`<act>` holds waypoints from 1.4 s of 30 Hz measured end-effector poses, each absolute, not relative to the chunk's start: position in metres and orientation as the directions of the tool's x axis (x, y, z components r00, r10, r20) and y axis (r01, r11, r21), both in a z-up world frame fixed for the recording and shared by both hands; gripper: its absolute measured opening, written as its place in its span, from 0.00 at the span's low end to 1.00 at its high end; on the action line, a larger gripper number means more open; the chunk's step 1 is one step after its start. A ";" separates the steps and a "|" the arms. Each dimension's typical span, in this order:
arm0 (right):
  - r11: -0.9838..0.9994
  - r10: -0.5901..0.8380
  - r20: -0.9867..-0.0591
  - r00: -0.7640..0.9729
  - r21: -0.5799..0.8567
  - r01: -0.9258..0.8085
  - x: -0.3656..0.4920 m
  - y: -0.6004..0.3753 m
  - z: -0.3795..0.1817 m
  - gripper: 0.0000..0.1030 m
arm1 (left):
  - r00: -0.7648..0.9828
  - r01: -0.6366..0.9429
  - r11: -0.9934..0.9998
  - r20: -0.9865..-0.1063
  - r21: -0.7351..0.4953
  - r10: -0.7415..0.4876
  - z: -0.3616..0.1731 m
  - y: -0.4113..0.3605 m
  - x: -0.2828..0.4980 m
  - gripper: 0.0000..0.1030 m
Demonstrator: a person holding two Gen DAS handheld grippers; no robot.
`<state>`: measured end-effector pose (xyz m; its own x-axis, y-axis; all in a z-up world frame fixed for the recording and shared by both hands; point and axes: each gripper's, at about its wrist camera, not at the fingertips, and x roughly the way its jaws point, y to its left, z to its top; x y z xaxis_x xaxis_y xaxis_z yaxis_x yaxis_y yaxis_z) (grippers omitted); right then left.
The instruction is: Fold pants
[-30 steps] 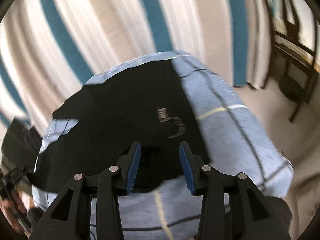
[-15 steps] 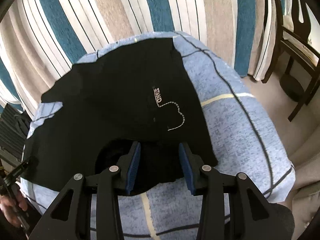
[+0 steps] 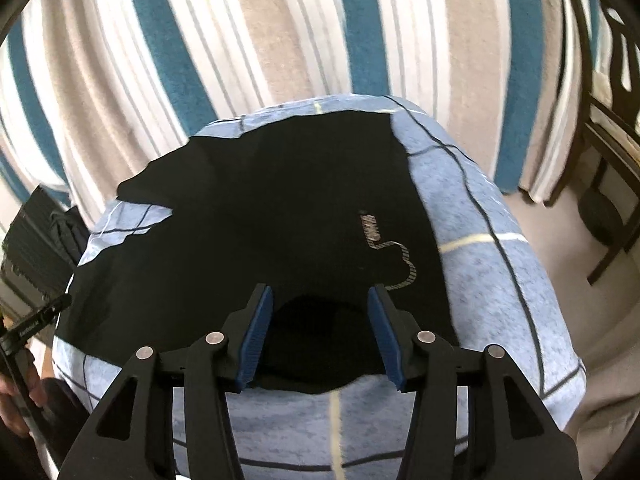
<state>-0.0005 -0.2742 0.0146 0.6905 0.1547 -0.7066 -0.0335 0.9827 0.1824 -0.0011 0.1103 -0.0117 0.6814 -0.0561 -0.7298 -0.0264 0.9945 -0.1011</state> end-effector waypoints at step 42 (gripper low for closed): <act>0.980 0.071 -0.784 0.617 0.169 0.103 0.086 -0.339 -0.029 0.53 | 0.619 -0.106 0.991 -0.785 -0.085 -0.001 -0.047 0.136 0.071 0.51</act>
<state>0.0859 -0.3392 -0.0291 0.6172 0.0709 -0.7836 0.1026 0.9802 0.1695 0.0715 0.1356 -0.0467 0.6191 -0.0012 -0.7853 -0.1059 0.9907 -0.0850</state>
